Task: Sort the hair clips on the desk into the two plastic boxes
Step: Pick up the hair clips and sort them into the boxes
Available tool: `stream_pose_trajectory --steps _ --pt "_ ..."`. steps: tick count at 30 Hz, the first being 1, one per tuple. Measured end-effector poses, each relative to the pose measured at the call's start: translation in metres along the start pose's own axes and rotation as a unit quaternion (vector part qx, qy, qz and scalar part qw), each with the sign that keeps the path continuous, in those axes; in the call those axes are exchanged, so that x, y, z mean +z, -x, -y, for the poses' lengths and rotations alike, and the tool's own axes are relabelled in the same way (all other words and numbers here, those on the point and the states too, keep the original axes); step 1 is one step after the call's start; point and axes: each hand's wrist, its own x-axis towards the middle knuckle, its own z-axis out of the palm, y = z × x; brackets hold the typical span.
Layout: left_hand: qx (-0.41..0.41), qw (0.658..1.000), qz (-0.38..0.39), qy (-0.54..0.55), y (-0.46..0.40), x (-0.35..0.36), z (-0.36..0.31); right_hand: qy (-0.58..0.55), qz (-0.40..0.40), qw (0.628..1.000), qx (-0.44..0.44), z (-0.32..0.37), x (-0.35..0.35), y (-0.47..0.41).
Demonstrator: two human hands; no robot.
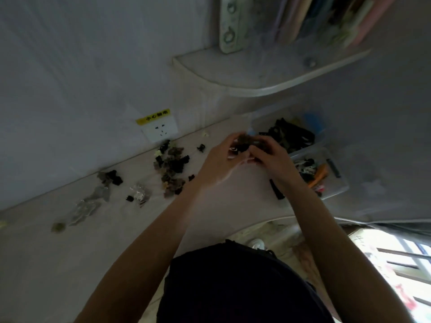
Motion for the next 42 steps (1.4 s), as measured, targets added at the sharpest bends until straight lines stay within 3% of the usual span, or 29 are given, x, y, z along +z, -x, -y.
stream_pose_trajectory --steps 4,8,13,16,19,22,25,28,32,35,37,42 --pt "0.02 0.996 0.001 -0.091 -0.051 0.032 -0.017 -0.01 -0.048 0.998 0.043 0.008 -0.042 -0.032" --pt "-0.026 0.989 0.007 -0.145 -0.079 0.05 -0.028 -0.007 -0.046 0.997 0.054 0.009 -0.06 -0.053" --pt "-0.015 0.99 0.022 -0.138 -0.08 0.046 -0.022 0.089 -0.027 0.995 0.036 0.011 -0.06 -0.051" --pt "0.002 0.997 -0.019 -0.076 -0.064 0.036 -0.015 0.153 -0.048 0.987 0.012 0.015 -0.053 -0.042" --pt "0.01 0.994 -0.106 -0.035 -0.034 0.014 -0.002 0.219 -0.074 0.971 -0.053 0.017 -0.028 -0.023" --pt "0.0 0.967 -0.255 -0.006 0.008 -0.016 0.016 0.216 -0.028 0.97 -0.108 0.009 0.012 -0.003" --pt "-0.031 0.921 -0.38 -0.083 0.056 -0.043 0.044 0.238 0.06 0.959 -0.142 -0.005 0.05 0.011" --pt "-0.096 0.877 -0.446 -0.152 0.098 -0.071 0.079 0.297 0.123 0.931 -0.172 -0.024 0.087 0.013" --pt "-0.19 0.867 -0.372 -0.27 0.136 -0.101 0.132 0.445 0.196 0.864 -0.133 -0.056 0.126 0.004" --pt "-0.247 0.892 -0.316 -0.209 0.149 -0.114 0.15 0.527 0.206 0.82 -0.088 -0.071 0.145 0.001" --pt "-0.256 0.911 -0.271 -0.177 0.148 -0.12 0.156 0.522 0.195 0.827 -0.072 -0.075 0.158 0.003" --pt "-0.228 0.928 -0.152 -0.254 0.127 -0.124 0.154 0.505 0.17 0.84 -0.105 -0.079 0.183 0.009"
